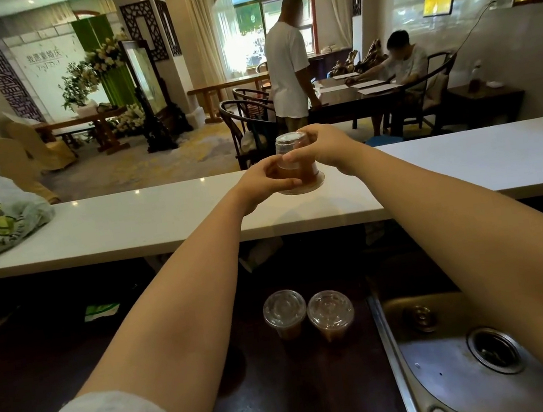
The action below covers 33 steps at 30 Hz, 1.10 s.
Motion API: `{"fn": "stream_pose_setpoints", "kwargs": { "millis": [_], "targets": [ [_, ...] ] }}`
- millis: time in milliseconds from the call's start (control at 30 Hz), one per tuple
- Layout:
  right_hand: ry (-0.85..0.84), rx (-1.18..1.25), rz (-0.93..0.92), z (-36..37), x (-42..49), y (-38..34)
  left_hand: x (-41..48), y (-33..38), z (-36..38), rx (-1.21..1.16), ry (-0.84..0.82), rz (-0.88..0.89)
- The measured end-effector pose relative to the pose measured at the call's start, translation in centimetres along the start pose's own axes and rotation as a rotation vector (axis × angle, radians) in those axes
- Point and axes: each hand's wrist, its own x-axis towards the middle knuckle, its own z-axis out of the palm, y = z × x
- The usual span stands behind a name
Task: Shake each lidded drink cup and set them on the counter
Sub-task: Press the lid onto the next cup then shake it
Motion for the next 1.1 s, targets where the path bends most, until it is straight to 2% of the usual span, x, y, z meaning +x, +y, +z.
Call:
{"fn": "stream_pose_setpoints", "kwargs": {
  "millis": [200,300,433,533,600,667,733,833,933,1000,1100],
  "targets": [
    [0.013,0.007,-0.005,-0.4,-0.5,-0.1,0.2,0.4,-0.3,-0.057,-0.019,-0.007],
    [0.006,0.078,0.024,-1.0,-0.8,-0.3,-0.5,-0.3,0.4,-0.354,0.025,-0.019],
    [-0.029,0.19,0.016,-1.0,-1.3,-1.1,-2.7,-1.4,2.8,-0.883,-0.081,-0.144],
    [-0.052,0.294,-0.013,-0.6,-1.9,-1.7,-3.5,-0.5,5.0,-1.256,-0.091,-0.069],
    [-0.053,0.236,-0.018,-0.5,-2.1,-1.7,-3.6,0.6,5.7,-1.368,-0.024,-0.044],
    [-0.042,0.025,-0.062,-1.0,-2.1,-1.8,-3.4,1.0,5.3,-1.33,0.018,-0.059],
    [-0.048,-0.232,-0.182,-2.1,-2.2,-2.3,-3.3,1.1,4.4,-1.211,0.012,-0.075],
    [-0.183,-0.675,-0.392,-3.4,-2.5,-4.0,-3.3,1.2,3.0,-1.009,-0.001,-0.093],
    [-0.261,-1.021,-0.421,-3.3,-2.3,-5.2,-3.5,2.0,1.8,-0.822,-0.003,-0.115],
    [-0.282,-1.08,-0.393,-2.9,-2.0,-5.4,-3.6,2.6,0.9,-0.645,-0.021,-0.13],
    [-0.294,-0.965,-0.329,-2.0,-1.9,-4.9,-3.6,3.5,-0.5,-0.38,-0.033,-0.13]
  ]
}}
